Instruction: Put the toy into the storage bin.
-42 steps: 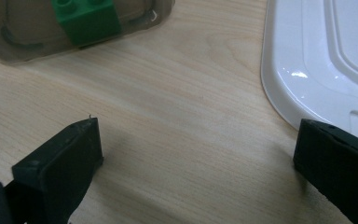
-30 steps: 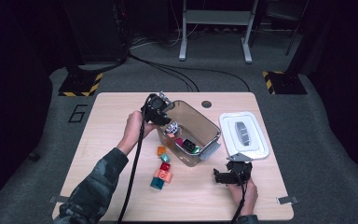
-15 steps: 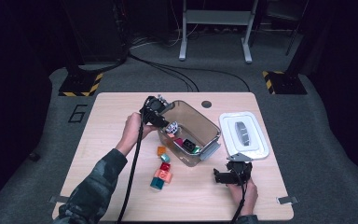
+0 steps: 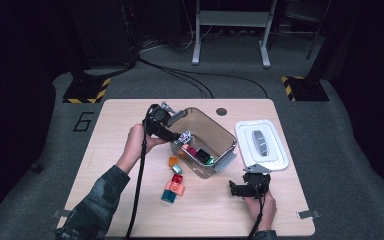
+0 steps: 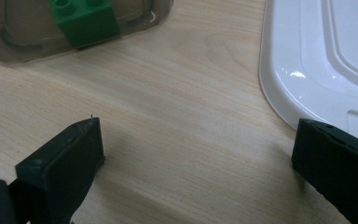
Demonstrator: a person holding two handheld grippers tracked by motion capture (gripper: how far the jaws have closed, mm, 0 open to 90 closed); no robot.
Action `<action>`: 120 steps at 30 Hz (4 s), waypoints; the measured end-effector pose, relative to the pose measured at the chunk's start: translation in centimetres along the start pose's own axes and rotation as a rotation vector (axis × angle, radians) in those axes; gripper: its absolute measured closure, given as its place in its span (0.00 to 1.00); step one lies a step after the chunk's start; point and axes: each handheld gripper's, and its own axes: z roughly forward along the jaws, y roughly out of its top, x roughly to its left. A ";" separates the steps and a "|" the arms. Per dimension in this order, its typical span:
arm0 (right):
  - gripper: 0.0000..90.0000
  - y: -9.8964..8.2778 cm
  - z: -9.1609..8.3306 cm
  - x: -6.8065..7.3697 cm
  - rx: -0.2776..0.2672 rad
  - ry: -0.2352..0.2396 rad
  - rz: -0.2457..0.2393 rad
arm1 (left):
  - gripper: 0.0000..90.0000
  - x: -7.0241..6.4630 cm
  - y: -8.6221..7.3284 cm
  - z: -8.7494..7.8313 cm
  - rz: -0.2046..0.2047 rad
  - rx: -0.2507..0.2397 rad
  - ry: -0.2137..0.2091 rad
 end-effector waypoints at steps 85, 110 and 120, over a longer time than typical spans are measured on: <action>0.02 0.0 0.0 0.0 -0.003 -0.005 0.001 | 0.27 -3.0 -20.0 -0.4 -0.110 0.161 0.060; 0.02 0.0 0.0 0.0 -0.003 -0.007 0.003 | 0.52 -5.1 -19.2 1.1 -0.065 0.116 -0.050; 0.02 0.0 0.0 0.0 -0.003 -0.007 0.003 | 0.53 -5.0 -18.7 1.3 -0.050 0.116 -0.069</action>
